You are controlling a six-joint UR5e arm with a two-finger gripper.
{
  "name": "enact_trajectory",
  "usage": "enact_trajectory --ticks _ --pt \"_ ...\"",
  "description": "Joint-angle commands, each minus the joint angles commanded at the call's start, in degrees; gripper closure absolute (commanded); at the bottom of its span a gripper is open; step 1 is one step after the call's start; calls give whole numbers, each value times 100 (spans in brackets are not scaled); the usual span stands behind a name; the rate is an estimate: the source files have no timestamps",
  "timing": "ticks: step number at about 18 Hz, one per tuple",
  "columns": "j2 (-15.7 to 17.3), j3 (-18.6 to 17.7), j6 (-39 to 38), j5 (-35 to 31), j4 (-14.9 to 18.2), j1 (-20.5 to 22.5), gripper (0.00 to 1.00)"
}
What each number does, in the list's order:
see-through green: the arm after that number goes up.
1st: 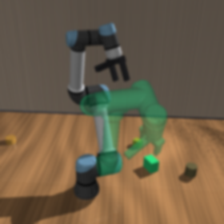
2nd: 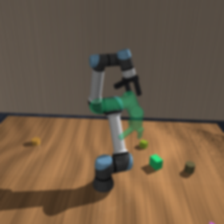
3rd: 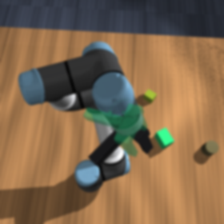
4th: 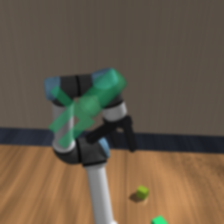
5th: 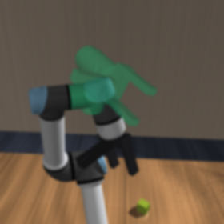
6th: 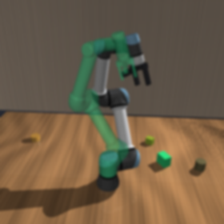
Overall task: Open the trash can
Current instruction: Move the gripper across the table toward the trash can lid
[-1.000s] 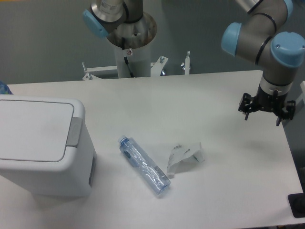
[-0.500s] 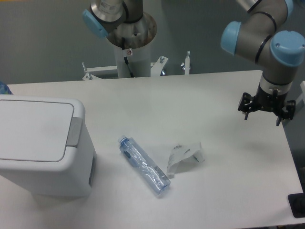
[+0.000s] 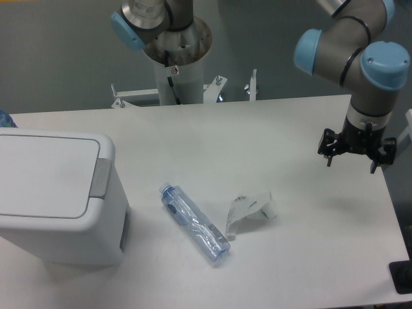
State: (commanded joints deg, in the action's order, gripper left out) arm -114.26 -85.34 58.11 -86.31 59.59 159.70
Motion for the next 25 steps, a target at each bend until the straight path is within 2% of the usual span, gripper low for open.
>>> enact_trajectory --ticks 4,6,12,19,25 --pt "-9 0 -239 9 -96 -71 0" --pt "-17 0 -335 227 -123 -44 0" --pt "70 70 -1221 702 -114 -97 0" --pt "553 70 -2724 1212 -114 -694 0" --pt "799 79 -3437 1361 -114 -1195 0"
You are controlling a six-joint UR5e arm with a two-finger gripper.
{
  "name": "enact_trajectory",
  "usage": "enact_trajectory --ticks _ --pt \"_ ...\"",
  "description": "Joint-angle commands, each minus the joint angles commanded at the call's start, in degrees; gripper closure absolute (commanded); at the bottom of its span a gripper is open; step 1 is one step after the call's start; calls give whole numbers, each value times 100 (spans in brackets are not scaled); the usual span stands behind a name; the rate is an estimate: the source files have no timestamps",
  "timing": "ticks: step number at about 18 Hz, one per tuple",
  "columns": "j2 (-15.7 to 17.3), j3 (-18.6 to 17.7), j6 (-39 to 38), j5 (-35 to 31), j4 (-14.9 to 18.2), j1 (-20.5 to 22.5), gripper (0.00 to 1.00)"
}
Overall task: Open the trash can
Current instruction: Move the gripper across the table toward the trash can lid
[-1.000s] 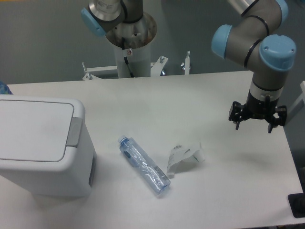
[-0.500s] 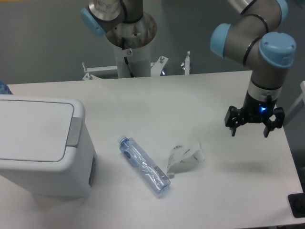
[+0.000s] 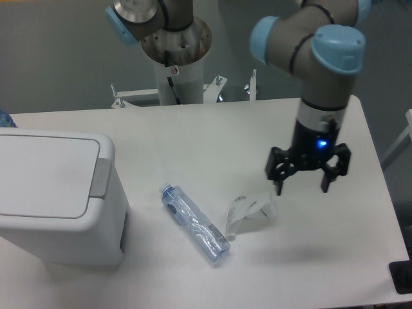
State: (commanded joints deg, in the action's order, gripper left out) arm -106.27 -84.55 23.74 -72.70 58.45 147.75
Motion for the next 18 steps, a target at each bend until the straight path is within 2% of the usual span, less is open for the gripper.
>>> enact_trajectory --ticks 9,15,18 --pt "589 -26 -1089 677 0 -571 0" --pt "607 -61 -1653 651 -9 -1405 0" --pt "555 -140 -1732 634 -9 -1600 0"
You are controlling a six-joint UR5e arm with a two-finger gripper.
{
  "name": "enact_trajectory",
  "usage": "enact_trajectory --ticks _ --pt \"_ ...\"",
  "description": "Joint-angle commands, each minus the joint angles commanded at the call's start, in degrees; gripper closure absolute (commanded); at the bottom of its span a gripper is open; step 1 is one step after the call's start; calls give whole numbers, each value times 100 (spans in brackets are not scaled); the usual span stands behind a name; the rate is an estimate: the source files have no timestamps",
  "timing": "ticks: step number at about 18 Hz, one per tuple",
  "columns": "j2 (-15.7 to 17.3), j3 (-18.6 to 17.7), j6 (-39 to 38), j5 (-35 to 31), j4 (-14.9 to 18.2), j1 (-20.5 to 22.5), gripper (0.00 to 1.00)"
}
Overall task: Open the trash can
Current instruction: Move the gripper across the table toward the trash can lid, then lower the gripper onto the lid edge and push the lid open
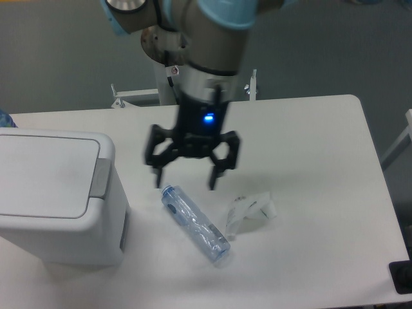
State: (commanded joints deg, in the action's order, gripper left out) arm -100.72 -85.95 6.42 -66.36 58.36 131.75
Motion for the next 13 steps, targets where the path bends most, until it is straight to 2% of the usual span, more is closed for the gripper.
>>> enact_trajectory --ticks 9,13 --pt "53 -79 -36 -158 -18 -97 0" --pt "175 -299 -27 -167 -44 -132 0"
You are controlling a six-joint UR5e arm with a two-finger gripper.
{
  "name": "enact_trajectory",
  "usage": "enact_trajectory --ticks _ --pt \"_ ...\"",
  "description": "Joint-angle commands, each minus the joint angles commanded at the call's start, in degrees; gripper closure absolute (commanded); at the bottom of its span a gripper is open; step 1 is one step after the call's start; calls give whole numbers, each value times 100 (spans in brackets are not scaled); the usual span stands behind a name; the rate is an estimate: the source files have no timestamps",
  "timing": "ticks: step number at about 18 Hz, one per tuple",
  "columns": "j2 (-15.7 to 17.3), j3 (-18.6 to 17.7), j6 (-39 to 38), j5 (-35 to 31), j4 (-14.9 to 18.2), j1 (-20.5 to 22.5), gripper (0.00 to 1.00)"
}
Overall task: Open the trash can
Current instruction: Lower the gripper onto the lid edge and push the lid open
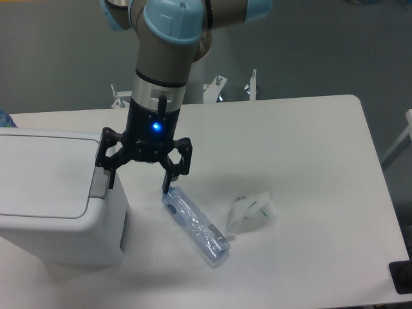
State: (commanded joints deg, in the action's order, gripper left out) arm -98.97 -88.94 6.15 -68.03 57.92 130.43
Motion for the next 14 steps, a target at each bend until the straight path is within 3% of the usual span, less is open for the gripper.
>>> enact_trajectory --ticks 5,14 --pt "123 -150 -9 0 9 -44 0" --pt "44 -159 0 0 -88 -79 0"
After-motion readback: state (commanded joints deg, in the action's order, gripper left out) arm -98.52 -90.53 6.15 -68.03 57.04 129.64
